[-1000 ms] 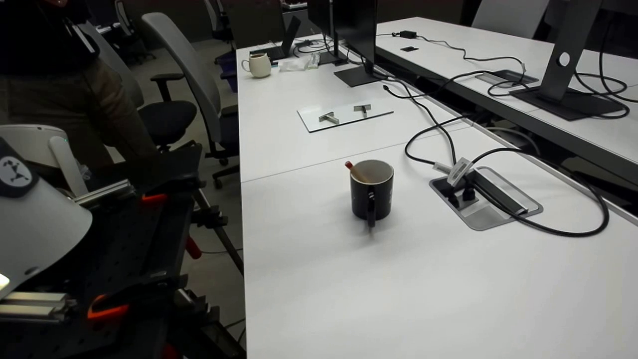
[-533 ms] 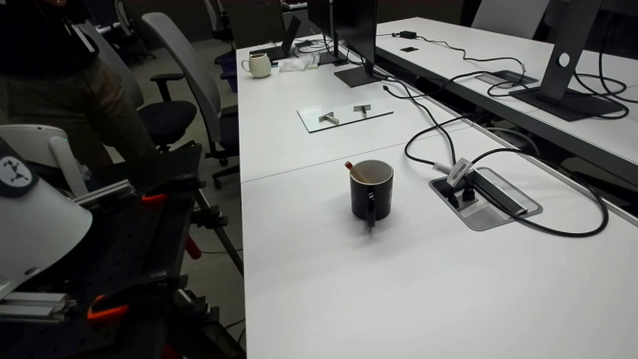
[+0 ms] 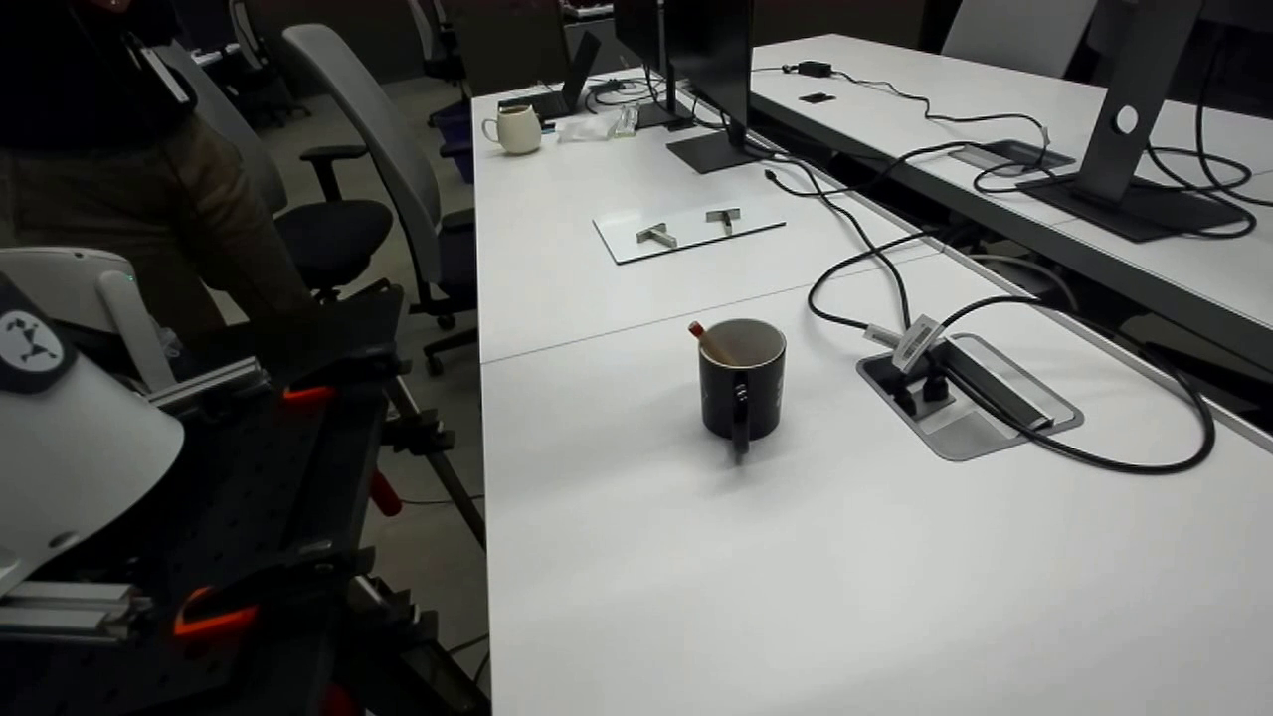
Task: Put the small bat inside the black mug
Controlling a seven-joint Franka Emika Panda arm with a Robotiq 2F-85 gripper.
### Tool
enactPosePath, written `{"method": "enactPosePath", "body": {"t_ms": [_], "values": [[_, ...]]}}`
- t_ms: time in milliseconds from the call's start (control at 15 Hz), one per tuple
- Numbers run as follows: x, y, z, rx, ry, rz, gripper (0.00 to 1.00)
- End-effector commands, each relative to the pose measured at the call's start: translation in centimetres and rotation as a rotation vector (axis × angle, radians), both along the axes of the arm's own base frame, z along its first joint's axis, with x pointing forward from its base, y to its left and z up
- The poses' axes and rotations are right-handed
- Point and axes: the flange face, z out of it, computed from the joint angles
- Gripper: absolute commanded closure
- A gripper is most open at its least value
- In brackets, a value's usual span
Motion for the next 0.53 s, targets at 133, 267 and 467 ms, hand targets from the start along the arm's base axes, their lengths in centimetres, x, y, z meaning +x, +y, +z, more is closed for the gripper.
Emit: {"method": "enactPosePath", "body": {"t_ms": [133,267,467], "values": [[-2.3,-0.6,-5.1,-0.111,0.116,0.157,0.0],[-2.9,-0.5,-6.7,-0.133,0.142,0.228,0.0],[-3.3,-0.1,-8.3,-0.157,0.163,0.338,0.0]]}}
